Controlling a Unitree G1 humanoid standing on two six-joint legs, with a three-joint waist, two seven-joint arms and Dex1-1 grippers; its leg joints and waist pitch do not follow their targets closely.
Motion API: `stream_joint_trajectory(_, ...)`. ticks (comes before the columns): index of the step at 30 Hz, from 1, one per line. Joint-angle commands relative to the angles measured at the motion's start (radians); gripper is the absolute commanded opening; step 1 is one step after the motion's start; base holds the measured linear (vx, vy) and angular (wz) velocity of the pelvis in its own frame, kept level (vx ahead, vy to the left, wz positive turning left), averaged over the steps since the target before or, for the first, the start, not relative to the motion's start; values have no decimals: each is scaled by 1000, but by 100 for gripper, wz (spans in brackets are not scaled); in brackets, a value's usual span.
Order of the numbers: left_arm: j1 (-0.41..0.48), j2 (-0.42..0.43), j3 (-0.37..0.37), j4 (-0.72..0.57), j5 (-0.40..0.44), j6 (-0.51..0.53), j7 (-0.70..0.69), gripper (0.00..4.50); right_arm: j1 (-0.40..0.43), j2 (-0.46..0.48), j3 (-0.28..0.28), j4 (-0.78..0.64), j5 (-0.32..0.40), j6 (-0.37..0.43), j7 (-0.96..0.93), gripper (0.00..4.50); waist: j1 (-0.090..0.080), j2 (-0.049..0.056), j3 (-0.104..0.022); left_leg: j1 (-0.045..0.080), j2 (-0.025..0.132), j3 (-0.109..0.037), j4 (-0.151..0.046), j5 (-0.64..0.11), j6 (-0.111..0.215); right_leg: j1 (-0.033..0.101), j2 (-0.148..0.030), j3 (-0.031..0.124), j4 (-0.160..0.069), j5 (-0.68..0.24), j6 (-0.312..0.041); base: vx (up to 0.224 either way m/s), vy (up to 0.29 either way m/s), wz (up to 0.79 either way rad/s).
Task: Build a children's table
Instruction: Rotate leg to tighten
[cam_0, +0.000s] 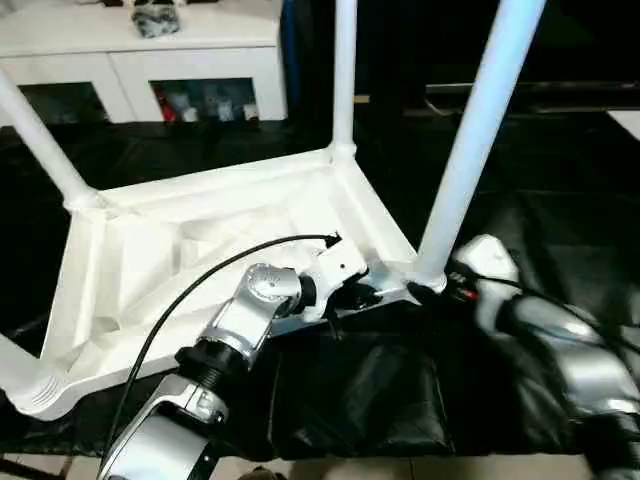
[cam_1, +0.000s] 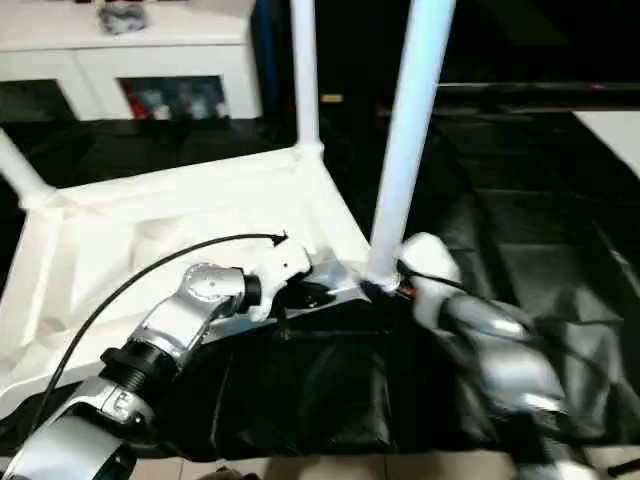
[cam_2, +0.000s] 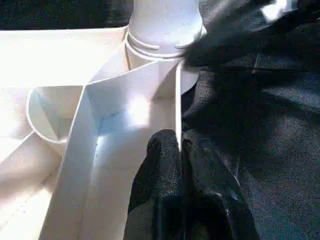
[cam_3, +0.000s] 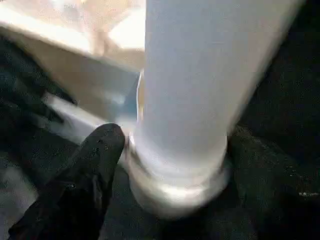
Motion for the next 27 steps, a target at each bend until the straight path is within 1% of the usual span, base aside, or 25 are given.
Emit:
stream_joint_trajectory(1,-17,-7,13,-29,-27,-36,11,0,26,-27,1,-12,35,11,74,352,0,-28,-63,10,53,-24,-52,-179,122,48,-62,37,-63,-191,-228,0,0,0)
stream_joint_trajectory(2,-16,-5,12,-29,-27,-37,10,0,34,-45,-8,-25,53,22,96,352,-1,-28,-62,9,53,-24,-52,-187,124,47,-62,37,-66,-208,-226,0,0,0)
stream_joint_trajectory(3,-16,-5,12,-29,-27,-37,10,0,34,-45,-8,-25,53,22,96,352,-1,-28,-62,11,53,-25,-53,-201,121,47,-62,35,-69,-241,-220,0,0,0)
stream_joint_trajectory(4,-14,1,9,-27,-23,-40,10,0,65,-91,-14,-85,103,60,175,352,1,-31,-62,11,53,-25,-53,-206,124,49,-61,34,-71,-260,-213,0,0,0)
stream_joint_trajectory(5,-14,4,9,-28,-22,-41,12,0,80,-108,-14,-113,124,81,208,352,5,-29,-64,12,58,-26,-51,-197,130,46,-61,36,-69,-251,-210,0,0,0)
stream_joint_trajectory(6,-13,4,9,-29,-22,-41,13,0,83,-112,-14,-121,130,88,216,352,3,-30,-61,7,57,-26,-53,-194,134,47,-59,35,-68,-250,-210,0,0,0)
stream_joint_trajectory(7,-11,7,8,-35,-24,-42,7,0,91,-118,-12,-138,146,100,235,352,1,-37,-62,2,56,-28,-54,-189,134,49,-62,32,-68,-260,-203,0,0,0)
stream_joint_trajectory(8,-9,9,9,-42,-26,-44,6,0,97,-121,-8,-152,160,112,252,352,2,-36,-63,3,55,-28,-53,-190,134,49,-63,31,-68,-269,-202,0,0,0)
stream_joint_trajectory(9,-7,7,16,-49,-35,-40,5,0,101,-124,-4,-162,171,119,265,352,2,-33,-63,6,57,-28,-52,-193,133,44,-63,32,-71,-281,-202,0,0,0)
stream_joint_trajectory(11,-7,1,41,-72,-66,-6,3,44,103,-117,12,-181,183,122,278,358,2,-33,-64,6,57,-28,-52,-189,129,43,-63,32,-71,-282,-204,0,0,0)
stream_joint_trajectory(12,-6,2,47,-84,-75,6,-1,44,100,-111,18,-183,184,121,277,358,3,-35,-65,5,58,-28,-51,-177,127,44,-65,32,-66,-270,-210,0,0,0)
stream_joint_trajectory(14,1,20,73,-160,-107,53,-14,44,75,-76,32,-184,183,113,252,358,4,-32,-68,2,58,-29,-50,-158,127,45,-67,31,-60,-240,-226,0,0,0)
stream_joint_trajectory(15,1,21,73,-162,-108,55,-14,62,74,-75,32,-184,183,112,251,358,4,-27,-70,5,62,-30,-50,-152,126,41,-65,31,-58,-215,-241,0,0,0)
stream_joint_trajectory(16,6,46,84,-218,-111,81,-13,73,57,-54,36,-185,178,111,227,358,2,-26,-68,4,64,-31,-51,-150,123,40,-62,30,-52,-183,-251,0,0,0)
stream_joint_trajectory(17,8,56,88,-238,-110,88,-13,73,51,-47,38,-185,175,112,217,358,0,-28,-68,1,62,-32,-51,-147,126,43,-61,29,-50,-172,-253,0,0,0)
stream_joint_trajectory(18,13,72,95,-269,-115,107,-17,85,44,-37,41,-184,172,112,209,358,-1,-27,-67,6,61,-29,-50,-154,124,40,-60,30,-52,-172,-250,0,0,0)
stream_joint_trajectory(19,21,98,108,-322,-129,149,-35,97,35,-22,48,-184,171,113,203,358,-1,-24,-68,7,61,-29,-50,-153,117,41,-63,32,-48,-173,-253,0,0,0)
stream_joint_trajectory(20,29,118,120,-357,-139,179,-46,97,28,-12,54,-181,170,114,199,358,-3,-24,-67,6,60,-29,-51,-152,118,41,-61,32,-50,-176,-250,0,0,0)
stream_joint_trajectory(21,39,140,130,-391,-149,206,-60,97,23,-1,61,-182,168,115,194,358,-4,-27,-65,7,58,-28,-51,-155,113,40,-59,32,-51,-182,-247,0,0,0)
stream_joint_trajectory(22,52,166,135,-426,-160,236,-82,118,18,12,69,-181,169,114,190,358,-4,-26,-65,5,59,-30,-53,-154,107,42,-63,32,-47,-186,-248,0,0,0)
stream_joint_trajectory(23,71,203,139,-470,-174,274,-117,132,10,28,77,-176,167,112,184,358,-7,-23,-63,4,58,-29,-55,-161,105,40,-60,32,-50,-201,-243,0,0,0)
stream_joint_trajectory(24,97,249,136,-523,-194,310,-158,135,-1,47,84,-164,160,106,173,358,-9,-23,-63,8,60,-30,-57,-170,91,39,-61,33,-49,-215,-240,0,0,0)
stream_joint_trajectory(25,124,290,137,-570,-217,346,-194,135,-12,66,91,-151,150,96,158,358,-11,-17,-62,9,60,-30,-60,-175,83,35,-58,33,-48,-225,-235,0,0,0)
stream_joint_trajectory(26,140,310,139,-596,-234,369,-211,152,-19,77,94,-141,143,89,147,358,-13,-15,-61,12,59,-29,-60,-183,78,32,-54,34,-49,-230,-235,0,0,0)
stream_joint_trajectory(27,179,355,146,-654,-273,419,-243,152,-43,106,96,-100,125,71,106,358,-10,-7,-61,16,60,-29,-60,-199,61,30,-55,35,-50,-237,-236,0,0,0)
